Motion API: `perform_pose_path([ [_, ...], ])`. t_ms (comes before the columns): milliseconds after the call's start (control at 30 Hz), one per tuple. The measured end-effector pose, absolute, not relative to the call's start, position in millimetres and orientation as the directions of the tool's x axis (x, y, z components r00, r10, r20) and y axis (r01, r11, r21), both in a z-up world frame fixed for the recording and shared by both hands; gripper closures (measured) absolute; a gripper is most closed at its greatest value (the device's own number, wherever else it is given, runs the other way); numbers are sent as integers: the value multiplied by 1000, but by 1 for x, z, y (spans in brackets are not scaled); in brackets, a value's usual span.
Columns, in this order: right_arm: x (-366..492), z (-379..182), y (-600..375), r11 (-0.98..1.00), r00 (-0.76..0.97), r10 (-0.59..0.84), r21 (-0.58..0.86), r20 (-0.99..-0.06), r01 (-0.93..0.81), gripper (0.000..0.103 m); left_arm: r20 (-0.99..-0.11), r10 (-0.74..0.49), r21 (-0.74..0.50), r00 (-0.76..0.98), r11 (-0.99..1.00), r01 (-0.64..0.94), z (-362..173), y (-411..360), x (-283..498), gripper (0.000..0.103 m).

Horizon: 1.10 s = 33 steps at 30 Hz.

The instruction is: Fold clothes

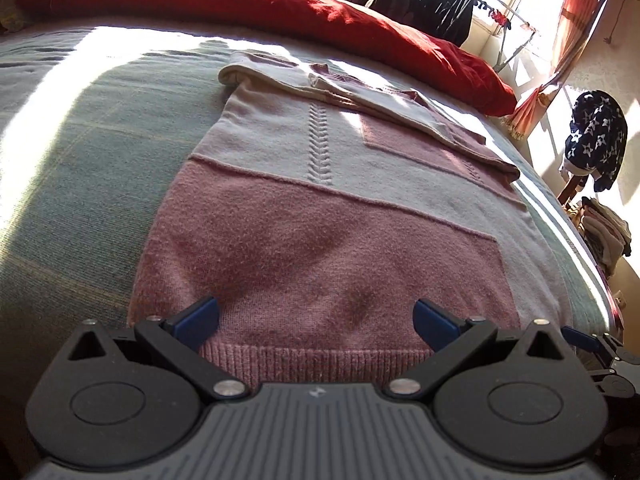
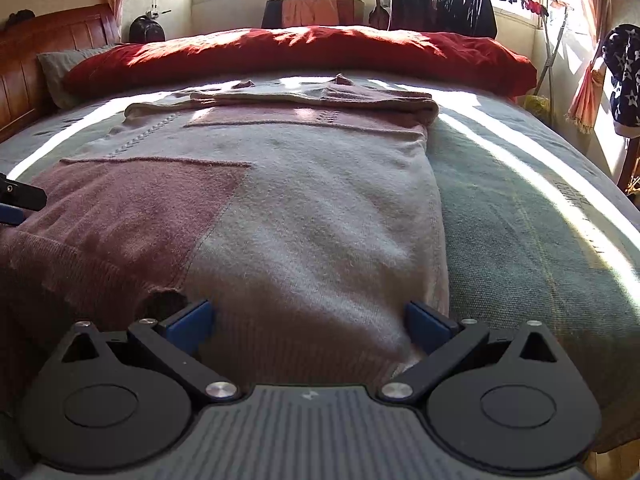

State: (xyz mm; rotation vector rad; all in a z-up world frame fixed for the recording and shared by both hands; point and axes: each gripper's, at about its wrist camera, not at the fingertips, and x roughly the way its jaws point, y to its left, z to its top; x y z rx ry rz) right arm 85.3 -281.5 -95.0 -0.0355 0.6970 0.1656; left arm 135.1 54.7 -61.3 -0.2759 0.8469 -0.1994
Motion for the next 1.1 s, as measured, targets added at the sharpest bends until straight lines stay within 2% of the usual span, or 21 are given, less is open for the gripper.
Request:
perform_pose_path([
  [233, 86, -95, -281, 987, 752, 134, 17, -645, -161, 0, -709, -228, -253, 667, 966, 60, -41, 67, 150, 1],
  [300, 86, -94, -280, 987, 750, 131, 15, -649, -160, 0, -736, -219, -248, 641, 968, 46, -47, 70, 155, 1],
  [600, 87, -95, -277, 988, 746, 116, 1, -656, -153, 0, -731, -230, -267, 643, 963, 41, -45, 80, 131, 1],
  [767, 87, -95, -277, 988, 744, 114, 0, -658, -151, 0, -679, -321, -290, 660, 943, 160, -33, 58, 134, 1],
  [867, 88, -94, -277, 989, 743, 111, -1, -660, -149, 0, -678, -360, -283, 641, 932, 225, -39, 38, 138, 1],
  [1000, 88, -93, -277, 989, 738, 113, 3, -665, -148, 0, -727, -359, -282, 585, 933, 223, -66, 29, 144, 1],
  [1100, 89, -93, -278, 989, 735, 116, 8, -668, -149, 0, -691, -377, -290, 616, 926, 241, -71, 34, 136, 1],
])
